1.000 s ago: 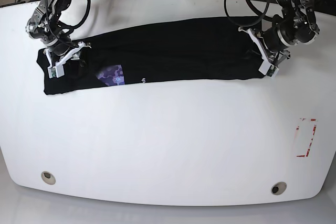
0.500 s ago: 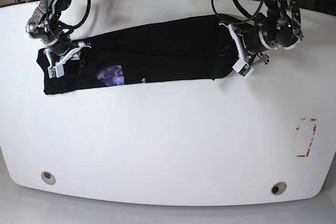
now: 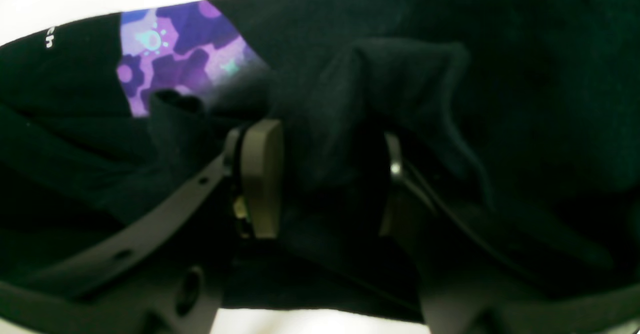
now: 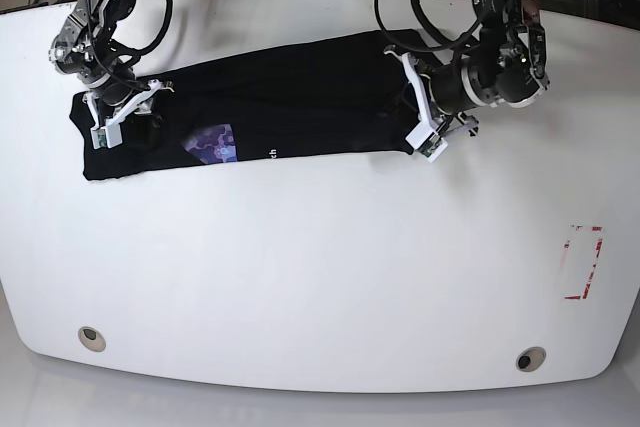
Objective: Layout the t-shirt on the table in an organized manner, then fold the t-shirt properly
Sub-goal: 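Lift the strip end with the left gripper toward the right gripper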
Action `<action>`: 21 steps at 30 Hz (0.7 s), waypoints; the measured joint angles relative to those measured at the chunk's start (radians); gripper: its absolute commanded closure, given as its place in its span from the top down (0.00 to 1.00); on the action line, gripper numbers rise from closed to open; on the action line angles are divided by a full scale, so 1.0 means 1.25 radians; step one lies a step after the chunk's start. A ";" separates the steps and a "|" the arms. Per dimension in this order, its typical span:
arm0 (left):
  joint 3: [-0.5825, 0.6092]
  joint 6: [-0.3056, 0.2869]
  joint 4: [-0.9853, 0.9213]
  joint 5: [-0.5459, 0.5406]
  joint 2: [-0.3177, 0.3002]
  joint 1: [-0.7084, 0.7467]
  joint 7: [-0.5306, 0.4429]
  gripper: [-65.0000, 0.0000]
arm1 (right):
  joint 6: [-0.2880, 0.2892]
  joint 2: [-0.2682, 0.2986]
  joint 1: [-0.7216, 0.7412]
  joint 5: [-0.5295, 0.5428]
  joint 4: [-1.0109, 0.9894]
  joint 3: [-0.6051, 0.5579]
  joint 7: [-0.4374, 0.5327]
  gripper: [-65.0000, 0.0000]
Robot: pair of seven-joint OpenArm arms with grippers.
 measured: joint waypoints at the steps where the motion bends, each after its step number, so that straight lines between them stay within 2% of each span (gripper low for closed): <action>1: 0.005 0.000 0.000 0.013 0.010 -0.005 0.001 0.01 | 0.000 0.000 0.000 0.000 0.000 0.000 0.000 0.38; 5: 0.027 0.000 0.000 0.078 0.043 -0.016 0.014 0.01 | 0.000 0.000 0.000 0.000 0.000 0.000 0.000 0.38; 13: 0.059 0.000 -0.002 0.155 0.110 -0.039 0.015 0.01 | 0.000 0.000 0.000 0.000 0.000 0.000 0.000 0.38; 21: 0.106 0.000 -0.002 0.207 0.144 -0.050 0.016 0.01 | 0.000 0.000 0.000 0.000 0.000 0.000 0.000 0.38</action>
